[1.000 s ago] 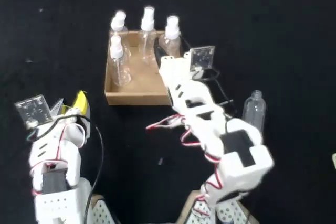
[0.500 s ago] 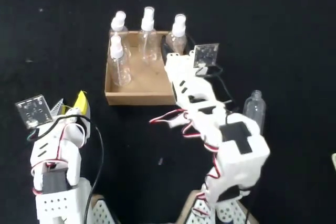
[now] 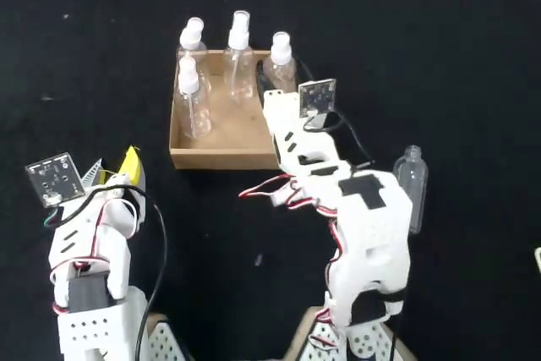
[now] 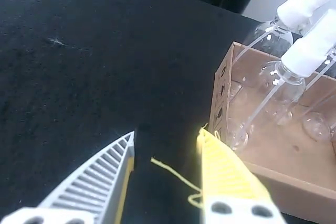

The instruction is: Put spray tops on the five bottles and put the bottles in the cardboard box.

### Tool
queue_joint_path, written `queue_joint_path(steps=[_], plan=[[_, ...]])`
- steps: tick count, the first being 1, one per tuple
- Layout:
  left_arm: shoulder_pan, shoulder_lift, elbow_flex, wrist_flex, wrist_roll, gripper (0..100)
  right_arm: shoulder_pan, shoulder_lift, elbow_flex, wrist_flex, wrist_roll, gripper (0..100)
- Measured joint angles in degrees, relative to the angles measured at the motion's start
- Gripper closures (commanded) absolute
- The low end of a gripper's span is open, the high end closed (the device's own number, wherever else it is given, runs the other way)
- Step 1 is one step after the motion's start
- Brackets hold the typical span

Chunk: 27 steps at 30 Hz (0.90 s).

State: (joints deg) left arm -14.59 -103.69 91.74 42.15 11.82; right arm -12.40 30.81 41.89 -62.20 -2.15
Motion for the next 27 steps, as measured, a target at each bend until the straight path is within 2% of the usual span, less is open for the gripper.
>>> queue_joint_path(steps=[8, 16, 27], plan=[[0.0, 0.0, 0.0, 0.0, 0.0, 83, 0.0, 0.0, 0.0, 0.18, 0.0, 98.4], [0.0, 0.0, 0.0, 0.0, 0.0, 83, 0.0, 0.0, -3.69, 7.91, 0.0, 98.3], [0.0, 0.0, 0.0, 0.0, 0.0, 83, 0.0, 0.0, -4.13, 8.0, 0.0, 98.2]])
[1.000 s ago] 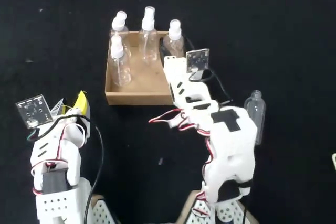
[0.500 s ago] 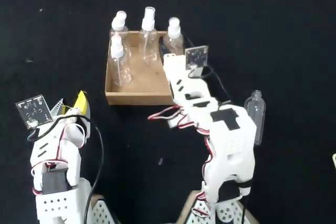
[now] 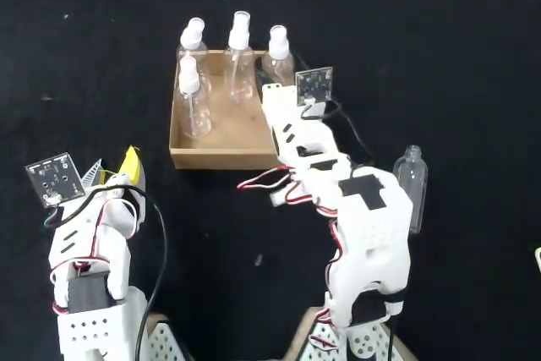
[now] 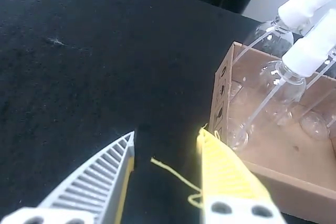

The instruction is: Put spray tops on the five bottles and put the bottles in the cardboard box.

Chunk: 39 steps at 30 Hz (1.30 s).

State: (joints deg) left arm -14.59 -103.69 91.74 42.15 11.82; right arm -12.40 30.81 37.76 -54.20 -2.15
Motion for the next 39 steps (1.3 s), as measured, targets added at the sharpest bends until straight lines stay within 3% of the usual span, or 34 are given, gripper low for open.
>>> queue_joint_path(steps=[5, 10, 34, 39], plan=[[0.0, 0.0, 0.0, 0.0, 0.0, 83, 0.0, 0.0, 0.0, 0.0, 0.0, 97.2], [0.0, 0.0, 0.0, 0.0, 0.0, 83, 0.0, 0.0, 0.0, 0.0, 0.0, 84.1], [-0.44, 0.0, 0.0, 0.0, 0.0, 83, -0.09, 0.0, 0.0, 0.18, 0.0, 83.1], [-0.44, 0.0, 0.0, 0.0, 0.0, 83, -0.09, 0.0, 0.0, 0.18, 0.0, 75.7]])
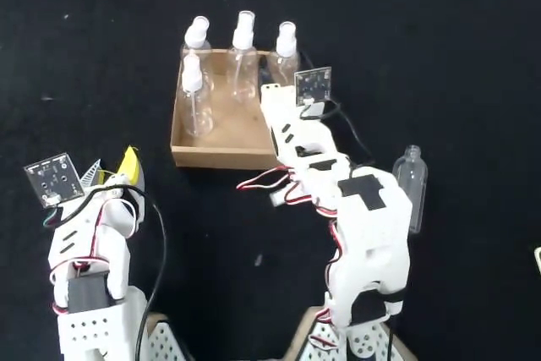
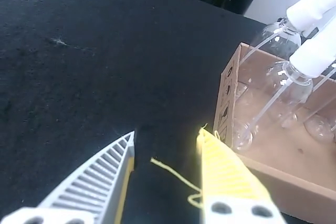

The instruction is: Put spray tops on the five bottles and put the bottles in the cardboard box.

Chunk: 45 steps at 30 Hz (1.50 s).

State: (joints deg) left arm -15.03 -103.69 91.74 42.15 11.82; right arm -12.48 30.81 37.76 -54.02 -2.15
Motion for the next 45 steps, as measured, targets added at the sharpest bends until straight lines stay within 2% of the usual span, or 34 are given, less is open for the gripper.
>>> queue_joint_path(steps=[45], plan=[[0.0, 0.0, 0.0, 0.0, 0.0, 83, -0.44, -0.88, 4.57, -2.02, 0.35, 77.2]])
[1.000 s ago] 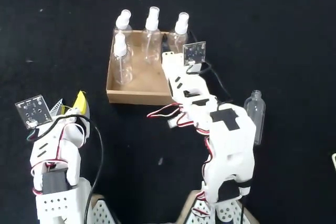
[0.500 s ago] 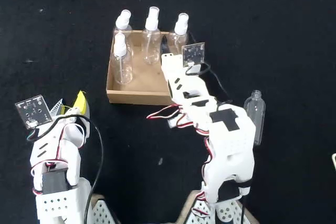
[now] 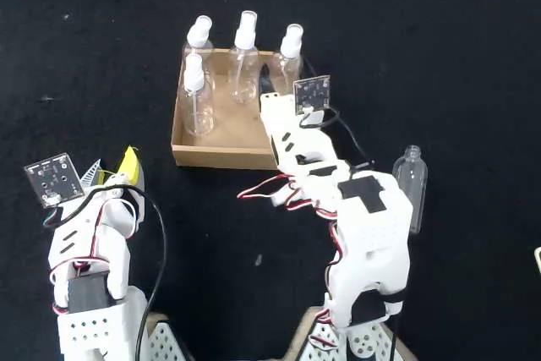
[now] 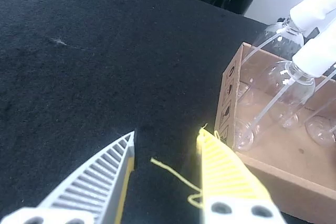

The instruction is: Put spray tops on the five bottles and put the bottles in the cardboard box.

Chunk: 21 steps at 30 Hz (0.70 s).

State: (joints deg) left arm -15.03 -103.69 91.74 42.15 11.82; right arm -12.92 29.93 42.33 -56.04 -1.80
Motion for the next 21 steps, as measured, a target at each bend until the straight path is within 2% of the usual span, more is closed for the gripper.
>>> queue_joint_path(steps=[14, 21], plan=[[0.0, 0.0, 0.0, 0.0, 0.0, 83, 0.0, 0.0, 0.0, -0.09, 0.0, 77.0], [0.0, 0.0, 0.0, 0.0, 0.0, 83, 0.0, -3.96, 5.71, -2.37, 0.0, 77.2]])
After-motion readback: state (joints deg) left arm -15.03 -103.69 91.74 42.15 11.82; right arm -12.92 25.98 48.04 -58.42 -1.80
